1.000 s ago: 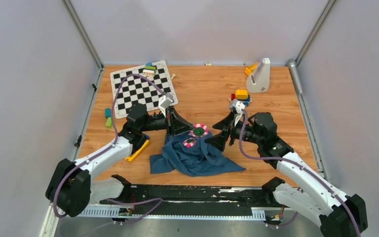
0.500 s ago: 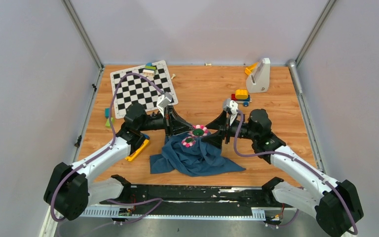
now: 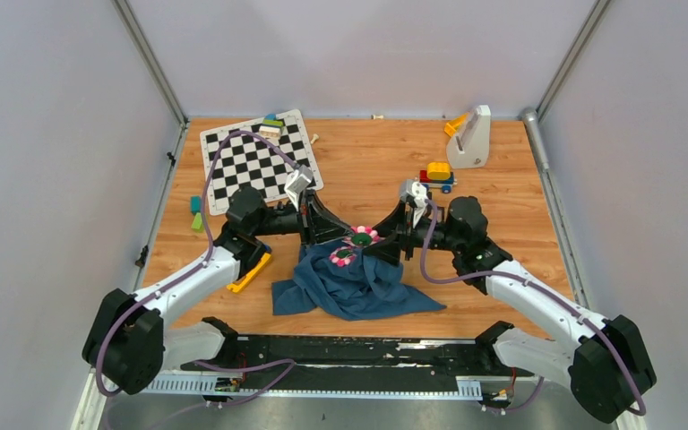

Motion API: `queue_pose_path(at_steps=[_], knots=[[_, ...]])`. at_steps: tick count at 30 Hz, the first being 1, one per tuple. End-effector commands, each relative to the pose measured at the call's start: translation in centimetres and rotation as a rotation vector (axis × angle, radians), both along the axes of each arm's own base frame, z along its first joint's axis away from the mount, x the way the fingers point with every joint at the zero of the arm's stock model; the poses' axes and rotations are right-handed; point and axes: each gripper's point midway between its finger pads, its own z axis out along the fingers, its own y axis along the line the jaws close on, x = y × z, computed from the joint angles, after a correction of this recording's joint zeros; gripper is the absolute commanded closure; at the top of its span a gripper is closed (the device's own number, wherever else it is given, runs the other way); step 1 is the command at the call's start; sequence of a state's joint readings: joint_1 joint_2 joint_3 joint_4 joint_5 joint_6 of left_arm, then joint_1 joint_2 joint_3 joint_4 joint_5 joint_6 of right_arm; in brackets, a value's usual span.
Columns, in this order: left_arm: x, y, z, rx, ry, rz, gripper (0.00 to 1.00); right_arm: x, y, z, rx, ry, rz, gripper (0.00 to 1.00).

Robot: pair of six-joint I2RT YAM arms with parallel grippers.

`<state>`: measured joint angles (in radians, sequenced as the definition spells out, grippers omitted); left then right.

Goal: Remove the brooch from the garment

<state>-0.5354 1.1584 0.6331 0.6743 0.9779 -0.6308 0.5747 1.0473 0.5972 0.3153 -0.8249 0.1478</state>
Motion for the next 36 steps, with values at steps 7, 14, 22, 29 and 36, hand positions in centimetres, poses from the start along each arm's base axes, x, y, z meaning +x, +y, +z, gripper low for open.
queue_pose_path(at_steps=[7, 14, 22, 29, 36], knots=[[-0.2, -0.4, 0.6, -0.04, -0.014, -0.035, 1.0, 0.1, 0.9, 2.6, 0.059, -0.056, 0.046, 0.64], [0.0, -0.6, -0.5, -0.024, 0.004, -0.034, 1.0, 0.1, 1.0, 2.3, 0.061, 0.011, 0.038, 0.72], [0.0, -0.6, -1.8, -0.012, 0.014, -0.025, 1.0, 0.0, 1.0, 2.3, 0.077, 0.109, 0.011, 0.91], [0.0, -0.6, -2.1, -0.013, 0.024, -0.025, 1.0, 0.1, 1.1, 1.9, 0.07, 0.163, 0.005, 0.88], [0.4, -0.7, -2.0, -0.022, 0.03, -0.006, 1.0, -0.3, 1.1, 1.5, 0.05, 0.17, 0.036, 0.5]])
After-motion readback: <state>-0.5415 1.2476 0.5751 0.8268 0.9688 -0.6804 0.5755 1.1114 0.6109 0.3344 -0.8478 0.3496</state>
